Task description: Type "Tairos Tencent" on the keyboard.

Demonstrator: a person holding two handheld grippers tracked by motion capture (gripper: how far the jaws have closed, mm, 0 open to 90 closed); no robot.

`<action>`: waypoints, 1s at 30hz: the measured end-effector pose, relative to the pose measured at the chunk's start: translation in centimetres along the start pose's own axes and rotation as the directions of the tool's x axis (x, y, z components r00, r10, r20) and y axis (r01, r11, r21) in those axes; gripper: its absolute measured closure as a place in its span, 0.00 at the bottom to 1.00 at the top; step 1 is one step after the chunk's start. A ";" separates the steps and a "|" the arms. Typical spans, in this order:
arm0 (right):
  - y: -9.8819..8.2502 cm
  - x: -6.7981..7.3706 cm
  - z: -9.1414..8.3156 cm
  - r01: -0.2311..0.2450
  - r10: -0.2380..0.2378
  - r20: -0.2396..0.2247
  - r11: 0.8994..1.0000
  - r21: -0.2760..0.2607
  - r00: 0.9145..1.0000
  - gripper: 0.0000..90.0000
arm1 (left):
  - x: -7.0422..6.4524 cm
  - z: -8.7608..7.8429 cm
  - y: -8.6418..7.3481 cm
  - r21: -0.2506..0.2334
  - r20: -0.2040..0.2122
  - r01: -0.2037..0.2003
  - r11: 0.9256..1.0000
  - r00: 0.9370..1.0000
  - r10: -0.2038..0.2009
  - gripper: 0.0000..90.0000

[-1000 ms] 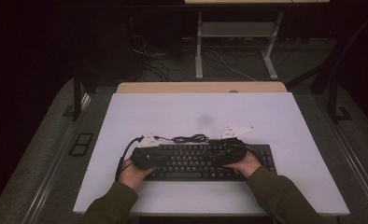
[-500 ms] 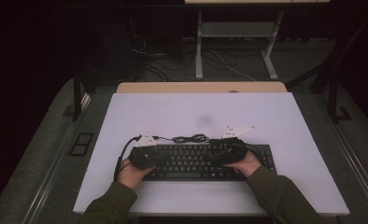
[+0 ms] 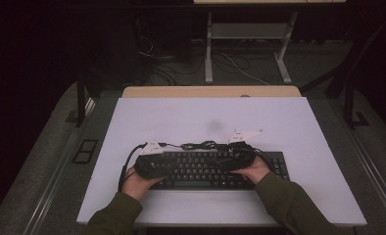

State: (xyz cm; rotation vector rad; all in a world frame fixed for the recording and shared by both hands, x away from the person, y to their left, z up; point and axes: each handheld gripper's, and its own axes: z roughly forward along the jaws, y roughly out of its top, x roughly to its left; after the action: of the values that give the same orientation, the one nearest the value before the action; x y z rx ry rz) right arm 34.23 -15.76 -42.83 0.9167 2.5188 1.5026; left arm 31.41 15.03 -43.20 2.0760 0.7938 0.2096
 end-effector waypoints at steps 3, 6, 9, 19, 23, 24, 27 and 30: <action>0.2 0.0 0.3 -0.007 0.007 -0.007 1.000 0.001 1.000 0.26 | 0.0 0.0 0.0 -0.002 0.003 0.007 1.000 1.000 -0.007 0.64; 0.4 0.1 0.6 -0.004 0.004 -0.019 1.000 0.007 1.000 0.26 | 0.0 0.1 -0.1 0.004 0.009 0.009 1.000 1.000 -0.009 0.57; 0.5 0.2 0.8 0.008 -0.007 -0.032 1.000 0.011 0.999 0.26 | 0.0 0.2 -0.1 0.009 0.012 0.006 1.000 1.000 -0.007 0.50; 0.5 1.0 0.8 0.038 -0.035 -0.067 0.999 0.035 0.997 0.41 | -0.1 0.2 -0.1 0.005 0.000 0.009 1.000 1.000 -0.009 0.36; 0.4 1.3 0.9 0.044 -0.041 -0.075 0.998 0.042 0.996 0.50 | -0.1 0.3 0.0 0.002 -0.005 0.008 1.000 1.000 -0.008 0.33; 0.4 1.4 1.0 0.041 -0.037 -0.079 0.998 0.047 0.996 0.53 | -0.1 0.3 0.0 0.003 -0.005 0.007 1.000 1.000 -0.007 0.32; 0.4 1.6 1.1 0.049 -0.044 -0.088 0.997 0.057 0.995 0.65 | -0.1 0.3 0.0 0.004 -0.003 0.007 1.000 1.000 -0.007 0.31; 0.3 1.8 1.2 0.062 -0.055 -0.102 0.996 0.066 0.993 0.76 | -0.2 0.4 0.0 0.005 -0.003 0.005 1.000 1.000 -0.005 0.30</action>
State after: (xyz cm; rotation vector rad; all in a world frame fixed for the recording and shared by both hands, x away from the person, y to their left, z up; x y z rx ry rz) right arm 33.30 -13.75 -42.78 0.7874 2.6577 1.4895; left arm 31.43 14.65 -43.44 2.0787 0.8018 0.2088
